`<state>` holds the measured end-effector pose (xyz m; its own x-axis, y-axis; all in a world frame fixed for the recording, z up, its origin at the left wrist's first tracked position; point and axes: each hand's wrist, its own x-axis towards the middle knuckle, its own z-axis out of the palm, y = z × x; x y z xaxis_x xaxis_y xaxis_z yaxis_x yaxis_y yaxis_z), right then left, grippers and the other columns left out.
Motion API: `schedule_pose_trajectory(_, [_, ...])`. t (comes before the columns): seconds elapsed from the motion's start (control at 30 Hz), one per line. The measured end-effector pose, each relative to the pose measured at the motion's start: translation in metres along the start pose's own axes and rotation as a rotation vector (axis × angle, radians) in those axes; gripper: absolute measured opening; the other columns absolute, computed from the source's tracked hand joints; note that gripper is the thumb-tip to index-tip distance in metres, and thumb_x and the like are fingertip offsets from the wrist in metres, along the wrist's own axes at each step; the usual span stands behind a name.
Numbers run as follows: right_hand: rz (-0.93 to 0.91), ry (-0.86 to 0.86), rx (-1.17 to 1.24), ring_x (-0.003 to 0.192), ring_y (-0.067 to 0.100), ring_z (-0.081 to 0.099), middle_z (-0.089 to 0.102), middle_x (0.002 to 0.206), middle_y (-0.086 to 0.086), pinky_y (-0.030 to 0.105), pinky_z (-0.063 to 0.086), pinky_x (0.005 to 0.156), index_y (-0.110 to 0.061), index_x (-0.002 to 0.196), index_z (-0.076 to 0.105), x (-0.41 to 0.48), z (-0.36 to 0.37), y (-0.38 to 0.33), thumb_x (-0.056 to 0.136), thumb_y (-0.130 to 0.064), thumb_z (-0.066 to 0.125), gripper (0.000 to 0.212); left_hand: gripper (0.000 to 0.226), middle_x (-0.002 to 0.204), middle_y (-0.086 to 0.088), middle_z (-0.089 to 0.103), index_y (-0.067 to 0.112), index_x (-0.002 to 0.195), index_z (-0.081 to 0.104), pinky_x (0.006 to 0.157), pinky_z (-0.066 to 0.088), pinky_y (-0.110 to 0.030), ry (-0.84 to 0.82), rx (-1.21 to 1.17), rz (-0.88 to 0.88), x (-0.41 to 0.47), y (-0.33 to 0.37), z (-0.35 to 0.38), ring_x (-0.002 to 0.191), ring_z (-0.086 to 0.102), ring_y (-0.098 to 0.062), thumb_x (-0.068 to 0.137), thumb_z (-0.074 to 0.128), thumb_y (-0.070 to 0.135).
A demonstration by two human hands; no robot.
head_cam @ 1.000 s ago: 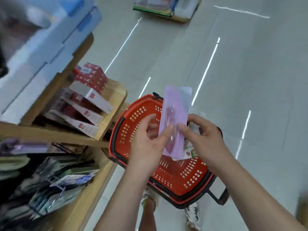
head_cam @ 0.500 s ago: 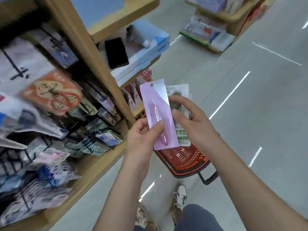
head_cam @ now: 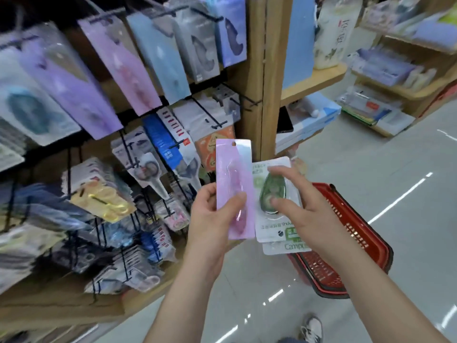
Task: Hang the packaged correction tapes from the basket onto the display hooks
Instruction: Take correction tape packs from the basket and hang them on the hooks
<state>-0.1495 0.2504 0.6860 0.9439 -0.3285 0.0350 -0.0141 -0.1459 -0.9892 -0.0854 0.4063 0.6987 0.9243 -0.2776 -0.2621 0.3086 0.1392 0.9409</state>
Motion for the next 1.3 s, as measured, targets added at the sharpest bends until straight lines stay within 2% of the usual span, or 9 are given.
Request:
schedule_pose_trajectory(0.07, [0.01, -0.002, -0.026, 0.099, -0.007, 0.06, 0.067, 0.111, -0.02, 0.007, 0.044, 0.077, -0.036, 0.099, 0.072, 0.001, 0.019, -0.008, 0.092, -0.003, 0.061, 0.035, 0.025, 0.086, 0.0, 0.073, 0.009, 0.107, 0.059, 0.072, 0.053, -0.036, 0.041, -0.018, 0.036, -0.003, 0.011, -0.023, 0.071, 0.065, -0.016, 0.085, 0.071, 0.004])
schedule_pose_trajectory(0.23, [-0.008, -0.031, -0.132, 0.107, 0.01, 0.059, 0.069, 0.106, -0.003, 0.022, 0.046, 0.088, -0.042, 0.085, 0.074, 0.007, 0.057, -0.026, 0.086, -0.035, 0.061, 0.014, 0.032, 0.097, -0.013, 0.069, 0.008, 0.11, 0.052, 0.077, 0.051, -0.042, 0.03, -0.187, 0.051, -0.007, 0.029, -0.05, 0.078, 0.063, -0.023, 0.083, 0.07, 0.005])
schedule_pose_trajectory(0.37, [-0.034, -0.145, -0.17, 0.092, 0.002, 0.058, 0.057, 0.108, 0.007, 0.016, 0.055, 0.064, -0.042, 0.082, 0.072, 0.016, 0.073, -0.04, 0.085, -0.033, 0.073, 0.01, 0.044, 0.106, -0.015, 0.069, 0.01, 0.113, 0.052, 0.079, 0.054, -0.045, -0.002, -0.308, 0.087, 0.0, 0.045, -0.053, 0.086, 0.067, -0.026, 0.076, 0.075, 0.005])
schedule_pose_trajectory(0.6, [-0.106, -0.21, -0.204, 0.094, -0.001, 0.053, 0.049, 0.098, -0.006, 0.004, 0.038, 0.074, -0.037, 0.074, 0.068, 0.057, 0.081, -0.05, 0.089, -0.025, 0.071, 0.019, 0.006, 0.079, 0.001, 0.072, 0.012, 0.095, 0.068, 0.068, 0.052, -0.028, 0.108, -0.087, 0.339, 0.041, 0.11, -0.061, 0.071, 0.065, -0.013, 0.092, 0.064, 0.015])
schedule_pose_trajectory(0.8, [-0.151, -0.251, -0.198, 0.093, -0.003, 0.047, 0.052, 0.106, 0.009, 0.001, 0.041, 0.066, -0.032, 0.08, 0.069, 0.1, 0.087, -0.062, 0.092, -0.031, 0.065, 0.013, 0.007, 0.086, -0.008, 0.072, 0.015, 0.089, 0.075, 0.074, 0.05, -0.04, 0.207, 0.038, 0.425, 0.088, 0.158, -0.055, 0.08, 0.063, -0.023, 0.089, 0.07, 0.01])
schedule_pose_trajectory(0.97, [-0.171, -0.264, -0.209, 0.101, 0.01, 0.045, 0.058, 0.1, 0.008, 0.006, 0.036, 0.073, -0.043, 0.076, 0.063, 0.131, 0.093, -0.065, 0.094, -0.043, 0.057, 0.019, 0.014, 0.072, 0.009, 0.07, 0.021, 0.086, 0.072, 0.065, 0.051, -0.026, 0.301, 0.09, 0.555, 0.109, 0.178, -0.05, 0.069, 0.064, -0.008, 0.091, 0.066, 0.009])
schedule_pose_trajectory(1.1, [-0.177, -0.284, -0.179, 0.084, 0.008, 0.046, 0.061, 0.091, 0.009, 0.003, 0.04, 0.065, -0.041, 0.073, 0.06, 0.145, 0.098, -0.068, 0.096, -0.04, 0.056, 0.023, 0.006, 0.082, 0.006, 0.073, 0.02, 0.094, 0.072, 0.073, 0.054, -0.025, 0.354, 0.158, 0.632, 0.124, 0.181, -0.048, 0.077, 0.066, -0.008, 0.092, 0.069, 0.016])
schedule_pose_trajectory(1.17, [-0.18, -0.309, -0.159, 0.078, 0.006, 0.047, 0.062, 0.09, 0.01, 0.006, 0.04, 0.064, -0.038, 0.074, 0.061, 0.149, 0.099, -0.067, 0.095, -0.041, 0.055, 0.022, 0.008, 0.086, 0.005, 0.074, 0.017, 0.099, 0.072, 0.073, 0.052, -0.024, 0.372, 0.192, 0.664, 0.129, 0.18, -0.049, 0.081, 0.067, -0.007, 0.093, 0.067, 0.017])
schedule_pose_trajectory(1.3, [-0.161, -0.334, -0.137, 0.101, 0.017, 0.053, 0.064, 0.093, -0.005, 0.029, 0.043, 0.085, -0.039, 0.079, 0.064, 0.154, 0.101, -0.057, 0.09, -0.054, 0.054, 0.021, 0.014, 0.091, 0.002, 0.074, 0.012, 0.103, 0.073, 0.076, 0.054, -0.025, 0.396, 0.185, 0.644, 0.135, 0.177, -0.052, 0.086, 0.067, -0.009, 0.096, 0.062, 0.018])
